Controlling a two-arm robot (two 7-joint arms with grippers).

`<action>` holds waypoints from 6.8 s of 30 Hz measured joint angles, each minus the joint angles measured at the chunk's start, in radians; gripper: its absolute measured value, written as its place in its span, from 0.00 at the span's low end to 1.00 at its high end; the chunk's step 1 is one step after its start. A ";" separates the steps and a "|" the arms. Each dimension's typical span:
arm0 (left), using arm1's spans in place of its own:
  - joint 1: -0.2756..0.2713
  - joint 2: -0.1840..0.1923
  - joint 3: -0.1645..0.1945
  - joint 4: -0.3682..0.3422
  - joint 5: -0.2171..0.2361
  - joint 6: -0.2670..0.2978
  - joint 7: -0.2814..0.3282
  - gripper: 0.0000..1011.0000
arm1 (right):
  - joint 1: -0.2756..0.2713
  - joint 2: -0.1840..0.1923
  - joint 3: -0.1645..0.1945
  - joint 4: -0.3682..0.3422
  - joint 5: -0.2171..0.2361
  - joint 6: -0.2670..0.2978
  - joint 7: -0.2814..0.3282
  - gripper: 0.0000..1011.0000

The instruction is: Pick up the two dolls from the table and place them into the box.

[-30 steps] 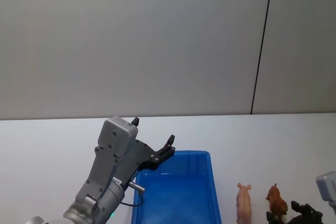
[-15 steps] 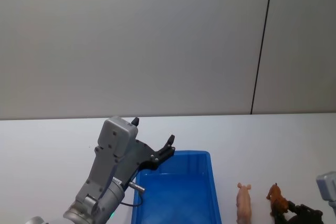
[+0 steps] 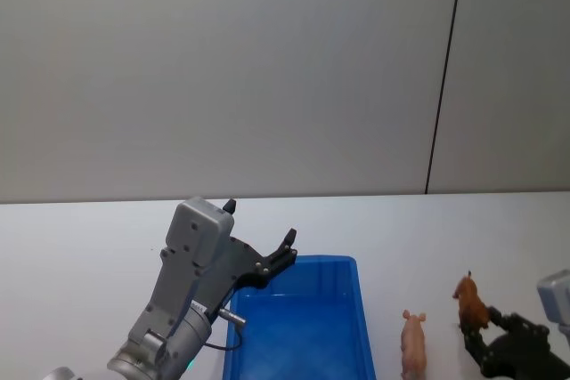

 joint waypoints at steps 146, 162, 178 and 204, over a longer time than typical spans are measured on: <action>0.000 0.000 0.000 0.000 0.000 0.000 0.000 0.99 | 0.108 -0.085 -0.067 0.087 -0.003 0.089 0.066 0.37; 0.000 0.000 0.000 0.000 0.000 0.000 0.000 0.99 | 0.128 -0.091 -0.085 -0.005 -0.028 0.087 0.193 0.37; 0.000 0.000 0.000 0.000 0.000 0.000 0.000 0.99 | 0.191 -0.144 -0.127 0.004 -0.044 0.153 0.321 0.76; 0.000 0.000 0.000 0.000 0.000 0.000 0.000 0.99 | 0.142 -0.052 -0.067 -0.015 -0.004 0.102 0.294 0.99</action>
